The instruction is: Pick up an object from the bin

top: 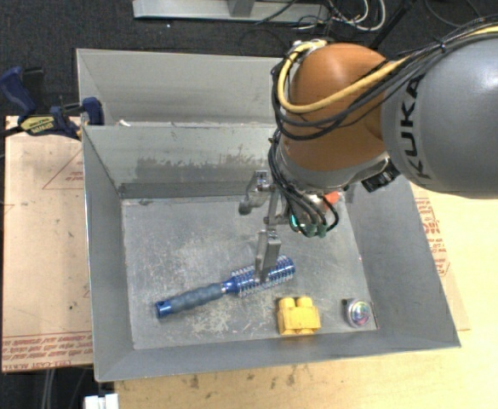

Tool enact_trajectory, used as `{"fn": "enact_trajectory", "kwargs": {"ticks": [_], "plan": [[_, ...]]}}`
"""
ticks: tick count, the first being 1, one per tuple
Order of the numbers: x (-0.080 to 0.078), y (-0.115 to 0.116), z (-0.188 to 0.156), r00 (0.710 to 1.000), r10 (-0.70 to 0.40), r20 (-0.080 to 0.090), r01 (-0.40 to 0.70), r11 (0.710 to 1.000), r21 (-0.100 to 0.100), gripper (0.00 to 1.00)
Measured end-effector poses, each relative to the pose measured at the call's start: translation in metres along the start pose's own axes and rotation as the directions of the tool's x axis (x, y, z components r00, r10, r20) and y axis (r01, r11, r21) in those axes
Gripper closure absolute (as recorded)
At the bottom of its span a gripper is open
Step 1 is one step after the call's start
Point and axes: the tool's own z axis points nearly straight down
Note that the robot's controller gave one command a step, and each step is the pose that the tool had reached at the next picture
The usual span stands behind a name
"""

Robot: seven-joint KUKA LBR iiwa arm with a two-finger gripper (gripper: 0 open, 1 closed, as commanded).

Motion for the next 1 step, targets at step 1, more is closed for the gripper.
{"fn": "enact_trajectory", "kwargs": {"ticks": [1], "plan": [[0.0348, -0.0062, 0.1587, 0.993, -0.118, 0.012, 0.118, 0.993, -0.001, 0.0]]}}
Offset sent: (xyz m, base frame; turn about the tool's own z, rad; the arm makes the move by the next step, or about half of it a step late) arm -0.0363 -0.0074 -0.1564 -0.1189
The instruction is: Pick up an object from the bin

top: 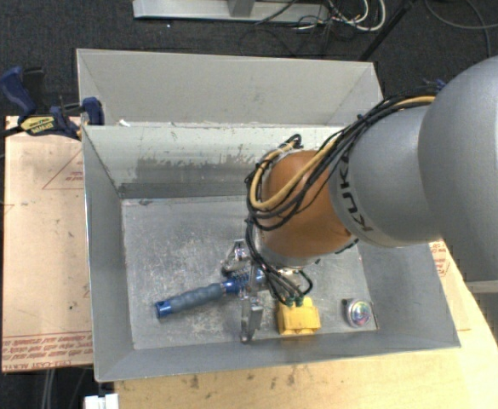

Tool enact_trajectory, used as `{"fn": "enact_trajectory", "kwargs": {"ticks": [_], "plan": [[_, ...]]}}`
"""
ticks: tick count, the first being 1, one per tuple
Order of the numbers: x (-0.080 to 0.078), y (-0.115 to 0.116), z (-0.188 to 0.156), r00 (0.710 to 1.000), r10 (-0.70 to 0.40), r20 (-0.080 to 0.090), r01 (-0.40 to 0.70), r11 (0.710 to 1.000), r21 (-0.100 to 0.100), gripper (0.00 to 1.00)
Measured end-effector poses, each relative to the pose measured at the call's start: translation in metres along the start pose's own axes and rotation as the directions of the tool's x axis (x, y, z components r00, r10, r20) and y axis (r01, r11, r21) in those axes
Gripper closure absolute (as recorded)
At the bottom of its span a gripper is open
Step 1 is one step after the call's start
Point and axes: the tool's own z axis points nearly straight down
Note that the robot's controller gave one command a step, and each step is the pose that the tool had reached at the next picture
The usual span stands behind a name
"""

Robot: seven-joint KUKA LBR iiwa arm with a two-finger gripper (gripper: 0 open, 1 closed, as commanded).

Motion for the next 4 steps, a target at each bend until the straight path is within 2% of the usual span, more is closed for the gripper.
{"fn": "enact_trajectory", "kwargs": {"ticks": [1, 2, 3, 4], "plan": [[-0.001, -0.001, -0.003, 1.0, 0.001, 0.001, -0.001, 1.0, 0.0, 1.0], [0.004, -0.008, -0.08, 1.0, -0.002, 0.003, 0.002, 1.0, 0.002, 1.0], [0.006, -0.008, -0.075, 1.0, -0.002, -0.004, 0.002, 1.0, 0.001, 0.0], [0.005, -0.046, 0.006, 0.995, -0.095, 0.009, 0.095, 0.995, -0.001, 0.0]]}}
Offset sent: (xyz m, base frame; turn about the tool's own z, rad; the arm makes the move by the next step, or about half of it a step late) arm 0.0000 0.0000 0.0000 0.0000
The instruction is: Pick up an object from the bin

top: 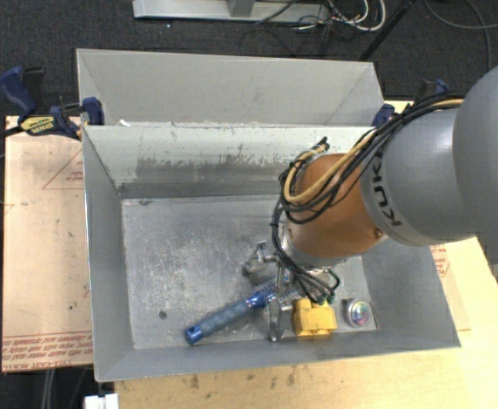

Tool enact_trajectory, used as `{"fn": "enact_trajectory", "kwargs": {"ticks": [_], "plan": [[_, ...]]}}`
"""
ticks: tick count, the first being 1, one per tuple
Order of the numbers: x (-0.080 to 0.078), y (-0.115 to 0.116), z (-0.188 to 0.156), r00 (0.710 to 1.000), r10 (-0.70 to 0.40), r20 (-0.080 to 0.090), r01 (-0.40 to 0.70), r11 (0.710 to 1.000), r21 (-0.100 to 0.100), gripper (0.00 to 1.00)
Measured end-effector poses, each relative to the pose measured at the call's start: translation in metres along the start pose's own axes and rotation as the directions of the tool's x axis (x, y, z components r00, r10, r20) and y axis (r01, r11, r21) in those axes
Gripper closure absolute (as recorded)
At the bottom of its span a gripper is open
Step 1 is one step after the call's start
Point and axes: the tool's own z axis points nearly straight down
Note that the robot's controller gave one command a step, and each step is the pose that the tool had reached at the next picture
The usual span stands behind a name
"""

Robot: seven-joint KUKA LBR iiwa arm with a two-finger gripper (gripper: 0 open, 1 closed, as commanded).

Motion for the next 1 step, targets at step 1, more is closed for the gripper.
{"fn": "enact_trajectory", "kwargs": {"ticks": [1], "plan": [[-0.002, 0.0001, -0.0033, 1.0, 0.0, 0.006, 0.0, 1.0, 0.002, 1.0]]}}
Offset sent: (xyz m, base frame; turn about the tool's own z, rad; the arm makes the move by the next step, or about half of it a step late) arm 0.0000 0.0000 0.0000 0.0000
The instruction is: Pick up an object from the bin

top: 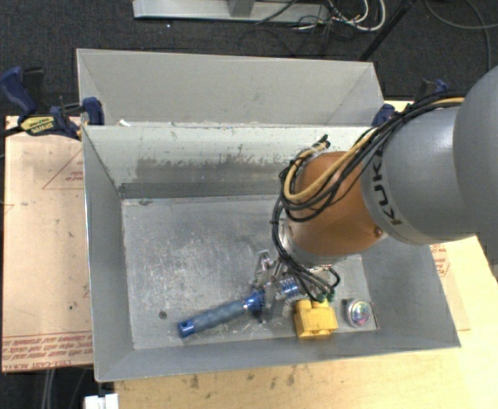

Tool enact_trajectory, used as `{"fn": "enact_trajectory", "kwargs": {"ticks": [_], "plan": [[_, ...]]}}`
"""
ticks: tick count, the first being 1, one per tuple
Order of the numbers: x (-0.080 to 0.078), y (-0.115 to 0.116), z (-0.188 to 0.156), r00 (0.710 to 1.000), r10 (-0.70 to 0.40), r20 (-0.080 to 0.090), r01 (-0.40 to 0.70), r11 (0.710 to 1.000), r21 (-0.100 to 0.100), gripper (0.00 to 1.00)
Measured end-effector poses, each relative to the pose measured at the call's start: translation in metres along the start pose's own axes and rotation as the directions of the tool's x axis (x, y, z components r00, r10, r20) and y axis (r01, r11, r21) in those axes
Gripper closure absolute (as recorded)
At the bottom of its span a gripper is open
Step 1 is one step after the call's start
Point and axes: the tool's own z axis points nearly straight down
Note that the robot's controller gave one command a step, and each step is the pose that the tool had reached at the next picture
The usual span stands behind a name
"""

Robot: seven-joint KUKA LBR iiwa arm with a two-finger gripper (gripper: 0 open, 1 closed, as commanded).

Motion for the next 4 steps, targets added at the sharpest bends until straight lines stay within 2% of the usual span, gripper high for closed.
{"fn": "enact_trajectory", "kwargs": {"ticks": [1, 2, 3, 4], "plan": [[0.005, 0.0, 0.002, 1.0, 0.0, -0.019, 0.0, 1.0, -0.001, 0.0], [0.0, -0.001, 0.0, 1.0, 0.001, 0.0, -0.001, 1.0, 0.0, 1.0], [-0.001, 0.009, -0.122, 1.0, 0.012, -0.011, -0.012, 1.0, 0.001, 1.0], [-0.068, 0.034, -0.155, 1.0, 0.022, -0.008, -0.022, 1.0, 0.0, 1.0]]}}
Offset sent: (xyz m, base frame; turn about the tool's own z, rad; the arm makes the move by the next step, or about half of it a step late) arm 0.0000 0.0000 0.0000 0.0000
